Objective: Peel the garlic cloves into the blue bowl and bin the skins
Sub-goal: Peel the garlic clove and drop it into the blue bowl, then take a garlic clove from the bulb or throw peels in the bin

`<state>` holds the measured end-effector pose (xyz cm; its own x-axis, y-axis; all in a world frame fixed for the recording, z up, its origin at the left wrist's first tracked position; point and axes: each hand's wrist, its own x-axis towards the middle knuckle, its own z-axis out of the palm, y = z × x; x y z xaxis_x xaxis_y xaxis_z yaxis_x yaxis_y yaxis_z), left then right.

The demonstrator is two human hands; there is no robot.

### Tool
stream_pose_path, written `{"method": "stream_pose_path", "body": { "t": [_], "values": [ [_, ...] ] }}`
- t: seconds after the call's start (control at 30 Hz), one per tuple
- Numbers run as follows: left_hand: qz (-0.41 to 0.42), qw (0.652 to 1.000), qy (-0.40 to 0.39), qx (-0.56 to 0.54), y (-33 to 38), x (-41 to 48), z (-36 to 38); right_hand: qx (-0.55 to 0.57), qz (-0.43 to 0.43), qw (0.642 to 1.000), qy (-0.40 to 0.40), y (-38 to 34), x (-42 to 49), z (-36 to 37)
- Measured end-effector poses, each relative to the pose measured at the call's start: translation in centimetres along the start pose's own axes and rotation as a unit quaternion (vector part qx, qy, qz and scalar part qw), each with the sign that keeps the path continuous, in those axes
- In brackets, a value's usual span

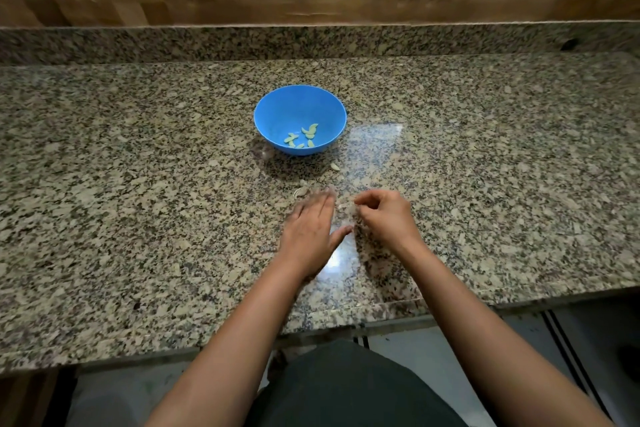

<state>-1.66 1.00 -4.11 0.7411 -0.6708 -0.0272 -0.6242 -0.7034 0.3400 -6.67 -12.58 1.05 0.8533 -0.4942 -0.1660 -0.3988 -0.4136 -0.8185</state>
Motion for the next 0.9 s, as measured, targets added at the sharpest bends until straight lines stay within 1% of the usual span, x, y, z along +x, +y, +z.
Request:
{"method": "stream_pose_path", "body": {
  "t": [0.1,0.17,0.37,0.43,0.5,0.53,0.57,0.63,0.7,0.73,0.83,0.9],
  "values": [
    [0.014,0.991,0.081,-0.106,0.5,-0.3,-0.5,0.022,0.015,1.0,0.005,0.3,-0.1,-0.4],
    [0.003,0.982,0.116,-0.151,1.0,-0.7,-0.9,0.047,0.027,0.999,0.007,0.3,-0.2,-0.5],
    [-0.022,0.983,0.125,-0.132,1.4,-1.3,-1.0,0.116,0.059,0.991,-0.031,-0.1,-0.2,-0.7],
    [-0.066,0.977,0.127,-0.159,1.6,-1.4,-1.2,0.136,0.066,0.987,-0.051,-0.4,-0.3,-0.5],
    [-0.145,0.956,0.141,-0.212,1.6,-1.9,-1.9,0.176,0.078,0.978,-0.083,-0.8,-0.5,-0.1],
    [-0.191,0.935,0.155,-0.255,1.5,-2.3,-2.3,0.194,0.084,0.972,-0.1,-1.0,-0.7,0.3],
    [-0.239,0.905,0.17,-0.307,1.3,-2.8,-2.7,0.205,0.085,0.968,-0.118,-1.3,-0.8,0.7],
    [-0.319,0.83,0.215,-0.404,0.5,-4.5,-3.5,0.211,0.082,0.961,-0.161,-2.4,-1.3,2.0],
    [-0.371,0.752,0.271,-0.473,-0.7,-6.4,-4.3,0.222,0.079,0.948,-0.213,-4.0,-2.3,3.9],
    [-0.385,0.722,0.295,-0.493,-1.3,-7.5,-4.7,0.229,0.08,0.94,-0.241,-4.8,-3.0,5.0],
    [-0.414,0.66,0.378,-0.5,-3.3,-11.9,-6.0,0.233,0.071,0.914,-0.325,-7.3,-5.6,8.7],
    [-0.432,0.604,0.438,-0.507,-5.0,-15.6,-6.8,0.209,0.05,0.903,-0.372,-9.1,-7.8,11.8]
  ]
}}
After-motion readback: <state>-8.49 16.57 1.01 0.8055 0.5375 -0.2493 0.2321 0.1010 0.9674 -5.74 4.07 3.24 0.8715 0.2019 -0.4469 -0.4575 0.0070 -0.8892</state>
